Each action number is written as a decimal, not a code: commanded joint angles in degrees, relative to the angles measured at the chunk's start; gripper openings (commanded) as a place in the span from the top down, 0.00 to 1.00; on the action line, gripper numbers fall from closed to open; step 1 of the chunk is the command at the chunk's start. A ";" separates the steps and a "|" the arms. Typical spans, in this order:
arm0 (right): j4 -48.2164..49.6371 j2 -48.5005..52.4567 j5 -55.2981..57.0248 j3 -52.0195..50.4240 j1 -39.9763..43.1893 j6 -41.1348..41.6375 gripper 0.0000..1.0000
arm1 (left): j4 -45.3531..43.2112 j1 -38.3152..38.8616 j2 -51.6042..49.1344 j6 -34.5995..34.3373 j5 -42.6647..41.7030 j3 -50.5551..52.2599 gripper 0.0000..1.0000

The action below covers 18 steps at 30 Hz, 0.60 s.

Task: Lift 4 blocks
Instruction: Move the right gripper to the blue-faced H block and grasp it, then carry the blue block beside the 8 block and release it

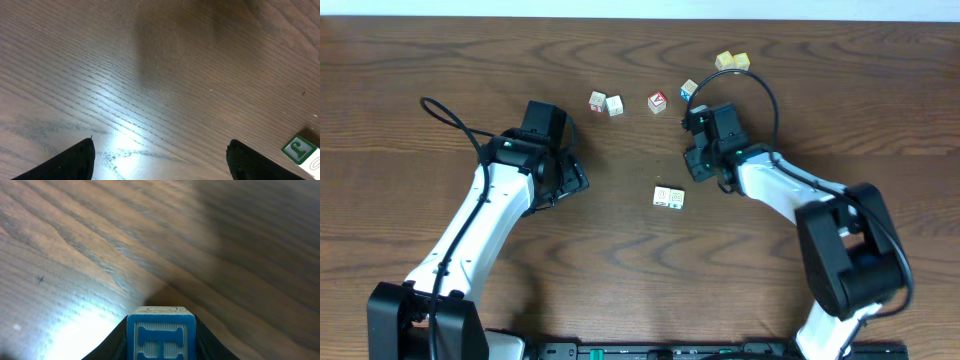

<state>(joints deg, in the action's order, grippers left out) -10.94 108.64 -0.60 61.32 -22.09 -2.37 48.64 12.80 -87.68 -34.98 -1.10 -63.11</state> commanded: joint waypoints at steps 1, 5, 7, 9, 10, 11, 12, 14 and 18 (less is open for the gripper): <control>-3.10 -6.69 2.05 0.02 0.42 3.37 0.71 | 0.15 -0.20 -0.22 -0.90 0.72 0.28 0.16; -9.79 -10.64 2.01 0.02 0.42 8.11 0.72 | 0.15 -0.20 -0.22 -0.90 0.70 0.28 0.16; -14.67 -12.02 2.03 0.02 0.42 11.37 0.75 | 0.15 -0.20 -0.22 -0.90 0.70 0.28 0.16; -19.21 -12.55 1.97 0.02 0.39 15.17 0.76 | 0.15 -0.20 -0.22 -0.90 0.70 0.28 0.16; -21.20 -12.55 1.70 0.02 0.33 16.74 0.77 | 0.15 -0.20 -0.22 -0.90 0.72 0.28 0.16; -23.58 -12.50 0.94 0.00 0.31 18.69 0.78 | 0.15 -0.20 -0.22 -0.90 0.72 0.28 0.16; -25.07 -12.31 -0.09 -0.11 0.28 20.04 0.79 | 0.15 -0.20 -0.22 -0.90 0.72 0.28 0.16; -26.88 -12.22 -2.62 -0.39 0.20 21.53 0.80 | 0.15 -0.20 -0.22 -0.90 0.70 0.28 0.16; -27.04 -12.09 -5.27 -1.75 -0.61 24.50 0.76 | 0.15 -0.20 -0.22 -0.90 0.72 0.28 0.16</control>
<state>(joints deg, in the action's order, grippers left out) -37.91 96.51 -2.79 60.64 -22.00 16.62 48.64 12.80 -87.68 -34.98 -1.10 -63.11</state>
